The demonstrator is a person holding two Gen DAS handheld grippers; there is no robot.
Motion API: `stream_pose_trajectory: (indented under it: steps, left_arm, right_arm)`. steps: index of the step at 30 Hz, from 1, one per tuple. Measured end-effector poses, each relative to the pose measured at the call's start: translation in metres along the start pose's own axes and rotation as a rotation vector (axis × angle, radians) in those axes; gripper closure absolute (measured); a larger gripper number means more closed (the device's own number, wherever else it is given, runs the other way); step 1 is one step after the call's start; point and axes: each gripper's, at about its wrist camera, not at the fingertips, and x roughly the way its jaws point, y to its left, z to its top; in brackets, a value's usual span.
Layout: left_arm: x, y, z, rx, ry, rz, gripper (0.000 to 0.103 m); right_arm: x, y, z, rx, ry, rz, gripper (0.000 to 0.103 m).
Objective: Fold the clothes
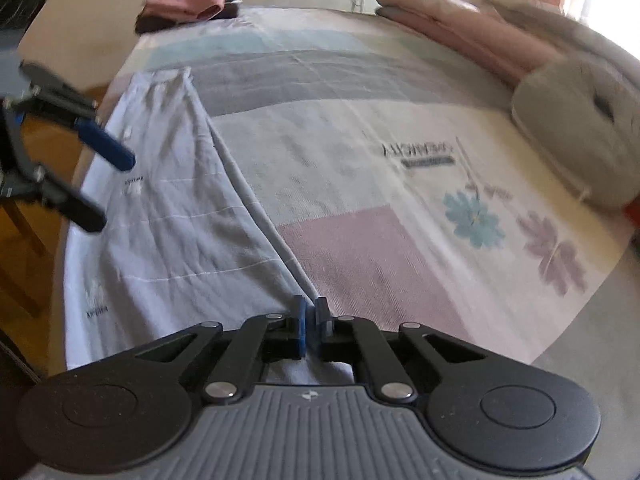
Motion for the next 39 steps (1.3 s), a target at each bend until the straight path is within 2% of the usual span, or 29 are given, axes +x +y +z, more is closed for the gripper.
stream_pose_trajectory:
  steps: [3,10,13,16,20,25,27,34,37,39]
  left_arm:
    - [-0.002,0.005,-0.004,-0.027,-0.013,0.003,0.026]
    - [-0.003,0.015,-0.014,-0.059,-0.009,0.030,0.026]
    - [-0.010,0.021,-0.015,-0.062,-0.019,0.038,0.026]
    - [-0.014,0.028,-0.017,-0.070,-0.028,0.052,0.026]
    - [-0.019,0.038,-0.020,-0.081,-0.033,0.055,0.026]
    - [-0.025,0.047,-0.022,-0.069,-0.048,0.054,0.026]
    - [-0.027,0.050,-0.022,-0.061,-0.055,0.052,0.026]
    - [-0.026,0.061,-0.022,-0.075,-0.072,0.027,0.025]
    - [-0.026,0.062,-0.022,-0.077,-0.076,0.021,0.026]
    - [-0.028,0.063,-0.023,-0.079,-0.080,0.019,0.026]
  right_arm:
    - [-0.008,0.000,0.006,-0.020,-0.018,-0.045,0.098]
    - [0.004,-0.008,0.007,0.023,0.024,-0.035,0.095]
    - [-0.007,-0.008,0.021,0.030,-0.026,-0.025,0.091]
    - [-0.008,-0.002,0.044,0.028,-0.082,0.067,0.091]
    - [0.021,0.015,0.077,-0.017,-0.102,0.188,0.091]
    - [0.066,0.032,0.092,-0.061,-0.032,0.256,0.091]
    - [0.075,0.034,0.093,-0.075,-0.006,0.252,0.091]
    - [0.075,0.040,0.092,-0.078,0.004,0.233,0.089]
    - [0.074,0.046,0.094,-0.091,0.002,0.209,0.099]
    - [0.068,0.048,0.095,-0.097,-0.017,0.185,0.101]
